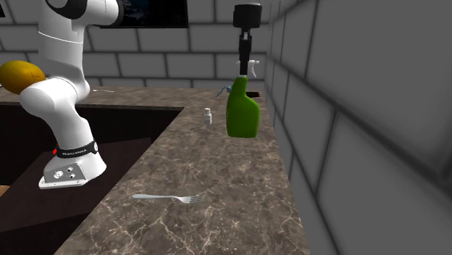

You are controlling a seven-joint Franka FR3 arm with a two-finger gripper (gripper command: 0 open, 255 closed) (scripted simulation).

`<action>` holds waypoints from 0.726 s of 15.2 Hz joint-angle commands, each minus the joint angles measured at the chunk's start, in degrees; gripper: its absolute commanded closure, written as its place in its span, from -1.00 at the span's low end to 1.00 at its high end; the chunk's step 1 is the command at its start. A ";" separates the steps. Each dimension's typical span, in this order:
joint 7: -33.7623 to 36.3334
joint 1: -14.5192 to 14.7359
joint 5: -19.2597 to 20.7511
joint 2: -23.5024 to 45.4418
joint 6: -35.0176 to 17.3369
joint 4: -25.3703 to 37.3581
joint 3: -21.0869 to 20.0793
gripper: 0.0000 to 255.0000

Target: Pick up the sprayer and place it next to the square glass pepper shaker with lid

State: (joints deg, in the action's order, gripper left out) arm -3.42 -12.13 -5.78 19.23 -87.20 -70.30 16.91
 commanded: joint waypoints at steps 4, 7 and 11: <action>6.44 4.88 1.28 -3.28 -1.28 -4.26 -1.96 1.00; 10.28 7.55 1.69 -4.03 -1.61 -5.21 -3.24 1.00; 15.34 10.85 2.05 -4.13 -1.69 -5.23 -5.06 1.00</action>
State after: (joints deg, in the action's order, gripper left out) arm 10.49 -2.11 -3.74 14.71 -89.20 -76.29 12.33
